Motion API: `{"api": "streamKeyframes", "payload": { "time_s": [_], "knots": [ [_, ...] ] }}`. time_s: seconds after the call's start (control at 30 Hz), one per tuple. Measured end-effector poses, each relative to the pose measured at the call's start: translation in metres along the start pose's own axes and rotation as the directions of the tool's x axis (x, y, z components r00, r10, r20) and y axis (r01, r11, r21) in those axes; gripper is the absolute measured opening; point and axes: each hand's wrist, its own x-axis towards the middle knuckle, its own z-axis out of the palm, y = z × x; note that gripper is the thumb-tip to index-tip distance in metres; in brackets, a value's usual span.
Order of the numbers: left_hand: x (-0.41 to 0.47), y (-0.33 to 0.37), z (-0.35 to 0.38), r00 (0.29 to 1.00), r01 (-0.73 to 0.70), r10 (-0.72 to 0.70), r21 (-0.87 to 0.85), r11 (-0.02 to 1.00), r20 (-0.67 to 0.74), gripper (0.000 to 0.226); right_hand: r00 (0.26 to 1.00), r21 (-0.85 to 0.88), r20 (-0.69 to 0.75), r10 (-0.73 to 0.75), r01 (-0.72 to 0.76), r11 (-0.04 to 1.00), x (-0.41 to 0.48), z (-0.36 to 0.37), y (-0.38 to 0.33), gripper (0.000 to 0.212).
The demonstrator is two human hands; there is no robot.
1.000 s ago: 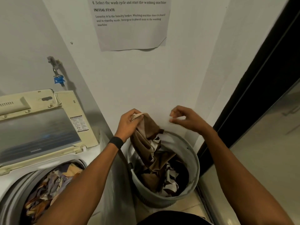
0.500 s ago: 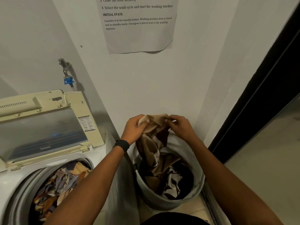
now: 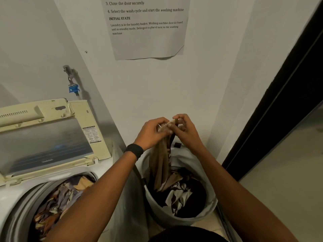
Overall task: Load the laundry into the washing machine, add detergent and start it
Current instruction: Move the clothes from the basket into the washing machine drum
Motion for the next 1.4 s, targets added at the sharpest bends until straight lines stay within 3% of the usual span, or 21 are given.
{"api": "streamKeyframes", "payload": {
  "time_s": [0.13, 0.3, 0.43, 0.57, 0.7, 0.83, 0.97, 1.1, 1.17, 1.27, 1.4],
  "knots": [
    [0.001, -0.001, -0.004, 0.998, 0.013, -0.016, -0.048, 0.999, -0.057, 0.005, 0.996, 0.091, 0.032, 0.088, -0.09, 0.992, -0.023, 0.016, 0.022, 0.028],
    [0.001, 0.001, -0.009, 0.992, 0.036, -0.048, -0.108, 0.994, -0.115, 0.01, 0.996, 0.056, -0.011, 0.088, -0.087, 0.995, -0.032, 0.033, 0.031, 0.028],
    [0.002, 0.005, -0.012, 0.986, 0.023, -0.045, -0.133, 0.991, -0.161, 0.021, 0.994, -0.023, -0.098, -0.05, 0.048, 0.999, -0.018, 0.026, 0.013, 0.02],
    [-0.001, 0.005, -0.009, 0.987, 0.101, -0.118, -0.15, 0.984, -0.109, 0.034, 0.993, -0.112, -0.01, -0.122, 0.12, 0.986, 0.003, 0.011, -0.009, 0.014],
    [0.005, 0.014, -0.007, 0.958, 0.034, -0.086, -0.187, 0.982, -0.274, 0.022, 0.995, -0.081, 0.015, -0.103, 0.104, 0.991, -0.006, 0.015, -0.005, 0.024],
    [0.008, 0.021, -0.003, 0.943, -0.011, -0.045, -0.165, 0.986, -0.331, 0.021, 0.997, -0.153, 0.079, -0.026, 0.037, 0.988, -0.031, 0.023, 0.025, 0.031],
    [0.003, 0.014, 0.002, 0.897, -0.002, -0.093, -0.214, 0.977, -0.433, 0.022, 0.999, -0.174, 0.036, 0.04, -0.033, 0.984, -0.043, 0.012, 0.051, 0.046],
    [-0.005, 0.001, 0.019, 0.802, 0.069, -0.209, -0.261, 0.963, -0.56, 0.026, 0.998, -0.091, 0.031, 0.053, -0.05, 0.995, -0.039, -0.013, 0.049, 0.041],
    [-0.007, -0.005, 0.027, 0.803, 0.105, -0.244, -0.274, 0.956, -0.543, 0.027, 1.0, -0.037, -0.018, 0.019, -0.02, 0.999, -0.029, -0.022, 0.029, 0.031],
    [-0.008, -0.006, 0.039, 0.884, 0.1, -0.236, -0.329, 0.939, -0.404, 0.029, 0.998, -0.029, 0.006, -0.062, 0.062, 0.998, -0.011, -0.024, -0.003, 0.017],
    [-0.01, 0.005, 0.057, 0.941, 0.152, -0.253, -0.386, 0.91, -0.225, 0.05, 0.995, -0.042, 0.029, -0.096, 0.097, 0.994, 0.004, -0.003, -0.019, 0.016]
  ]
}}
